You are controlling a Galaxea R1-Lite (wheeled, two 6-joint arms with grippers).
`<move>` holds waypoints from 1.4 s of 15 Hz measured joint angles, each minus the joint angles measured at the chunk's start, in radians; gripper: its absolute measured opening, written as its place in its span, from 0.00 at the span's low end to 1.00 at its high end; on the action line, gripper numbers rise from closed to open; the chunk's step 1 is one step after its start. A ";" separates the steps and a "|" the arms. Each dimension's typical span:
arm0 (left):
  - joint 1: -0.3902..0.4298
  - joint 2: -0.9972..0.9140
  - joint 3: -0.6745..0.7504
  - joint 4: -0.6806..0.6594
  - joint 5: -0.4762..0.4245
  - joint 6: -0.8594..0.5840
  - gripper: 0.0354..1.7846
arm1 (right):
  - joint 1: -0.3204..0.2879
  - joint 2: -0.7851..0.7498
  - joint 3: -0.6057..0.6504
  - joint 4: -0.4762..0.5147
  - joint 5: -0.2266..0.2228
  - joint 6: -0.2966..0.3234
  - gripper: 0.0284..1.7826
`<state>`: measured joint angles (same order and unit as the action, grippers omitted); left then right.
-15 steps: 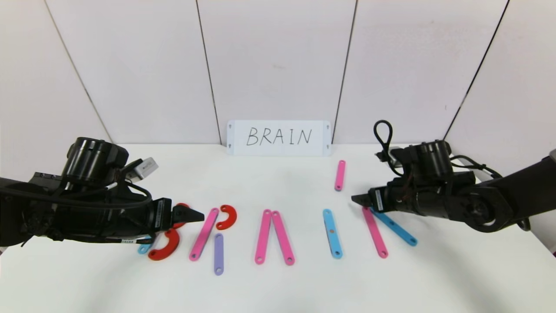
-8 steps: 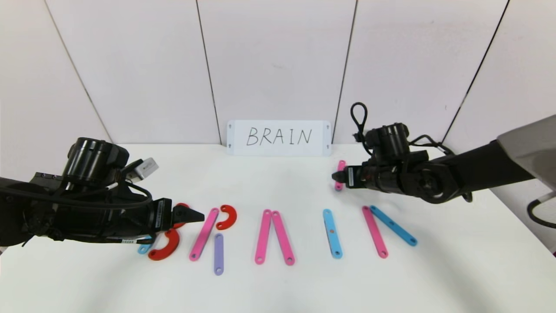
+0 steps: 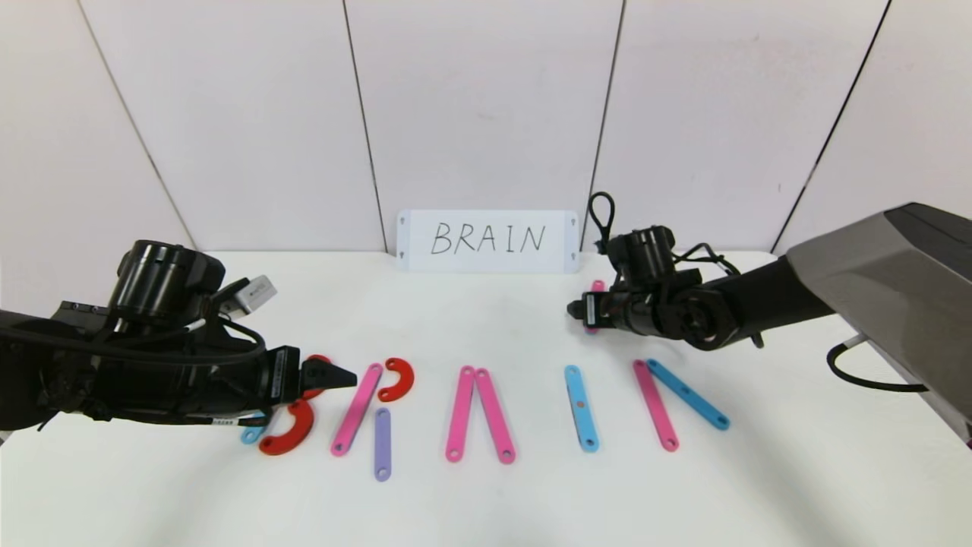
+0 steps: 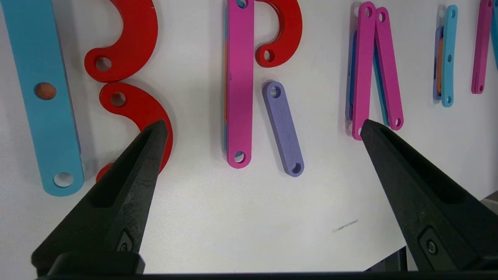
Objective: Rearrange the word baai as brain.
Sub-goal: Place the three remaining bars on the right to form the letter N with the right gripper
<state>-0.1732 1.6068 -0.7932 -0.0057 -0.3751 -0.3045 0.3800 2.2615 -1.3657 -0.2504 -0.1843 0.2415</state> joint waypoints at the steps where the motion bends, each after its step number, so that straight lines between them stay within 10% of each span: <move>1: 0.000 0.000 0.000 0.000 0.000 0.000 0.97 | 0.000 0.007 -0.005 -0.001 0.000 0.000 0.78; 8: -0.001 0.001 0.000 0.003 0.000 0.000 0.97 | 0.001 0.021 -0.012 0.000 0.001 0.002 0.17; 21: -0.006 -0.011 0.008 0.001 0.000 0.000 0.97 | -0.081 -0.284 0.312 -0.003 0.010 0.015 0.15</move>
<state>-0.1794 1.5957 -0.7851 -0.0043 -0.3751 -0.3045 0.2991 1.9777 -1.0536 -0.2530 -0.1745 0.2568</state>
